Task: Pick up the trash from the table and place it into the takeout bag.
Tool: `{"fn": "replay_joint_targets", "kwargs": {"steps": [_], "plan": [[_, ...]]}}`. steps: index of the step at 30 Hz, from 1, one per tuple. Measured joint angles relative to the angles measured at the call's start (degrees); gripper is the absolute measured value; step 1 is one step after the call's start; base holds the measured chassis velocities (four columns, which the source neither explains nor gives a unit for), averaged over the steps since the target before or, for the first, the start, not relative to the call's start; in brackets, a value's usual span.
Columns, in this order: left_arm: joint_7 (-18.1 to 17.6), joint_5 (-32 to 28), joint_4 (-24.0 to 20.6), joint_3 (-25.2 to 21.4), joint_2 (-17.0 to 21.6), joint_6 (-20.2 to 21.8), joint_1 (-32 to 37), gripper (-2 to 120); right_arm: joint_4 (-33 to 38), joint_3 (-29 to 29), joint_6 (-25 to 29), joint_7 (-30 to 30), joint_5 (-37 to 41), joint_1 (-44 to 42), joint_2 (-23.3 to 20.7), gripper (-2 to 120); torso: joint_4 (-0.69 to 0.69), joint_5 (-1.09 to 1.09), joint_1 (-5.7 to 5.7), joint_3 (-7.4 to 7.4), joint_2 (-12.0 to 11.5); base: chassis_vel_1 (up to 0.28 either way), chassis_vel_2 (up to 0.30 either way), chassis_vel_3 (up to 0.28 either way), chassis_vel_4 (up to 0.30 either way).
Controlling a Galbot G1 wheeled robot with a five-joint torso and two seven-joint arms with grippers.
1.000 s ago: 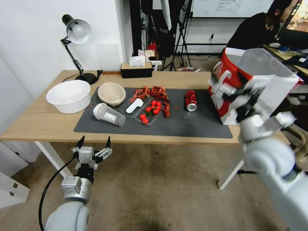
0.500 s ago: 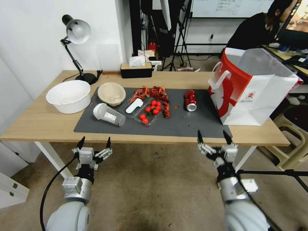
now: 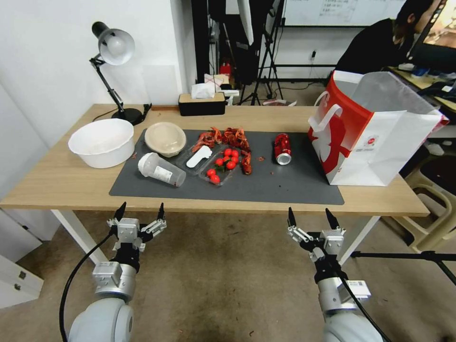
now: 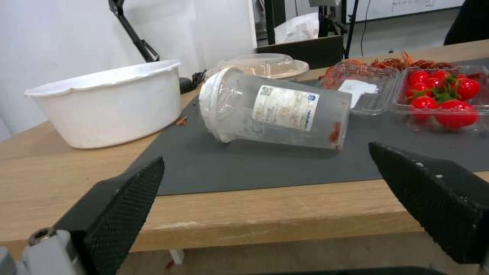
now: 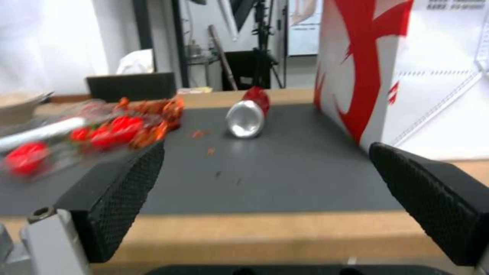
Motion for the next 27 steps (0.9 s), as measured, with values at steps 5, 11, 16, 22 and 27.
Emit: {"fn": "replay_joint_targets", "kwargs": {"steps": [5,11,16,22,27], "plan": [[0.0,0.02,0.0,0.11,-0.02,0.0,-0.02,100,-0.34,-0.39,-5.45,3.29,6.15,6.93,-0.9,100,0.01,0.0,0.0,0.0,0.0,0.0,0.0,0.0,0.0],[0.0,0.06,0.0,0.16,-0.04,0.0,0.0,100,-2.92,-1.96,-9.83,4.75,12.98,15.21,-2.63,100,0.01,0.01,0.02,0.0,-0.01,0.0,0.0,0.0,0.0],[0.02,0.08,-0.21,0.1,-0.03,0.0,0.04,100,-9.36,-5.86,-12.56,6.19,17.69,25.8,-3.6,100,0.02,0.01,0.02,0.01,-0.01,0.0,0.0,0.0,0.0],[0.01,0.11,-0.42,-0.08,-0.06,-0.06,0.33,100,-15.67,-11.02,-14.8,8.01,21.31,35.58,-3.17,100,0.02,0.01,0.02,0.01,-0.01,0.0,0.0,0.0,0.0],[0.0,0.12,-0.56,-0.46,-0.09,-0.35,0.6,100,-20.96,-15.28,-17.19,9.8,24.52,42.89,-1.95,100,0.01,0.0,0.02,0.01,-0.01,0.0,0.0,0.0,0.0]]}}
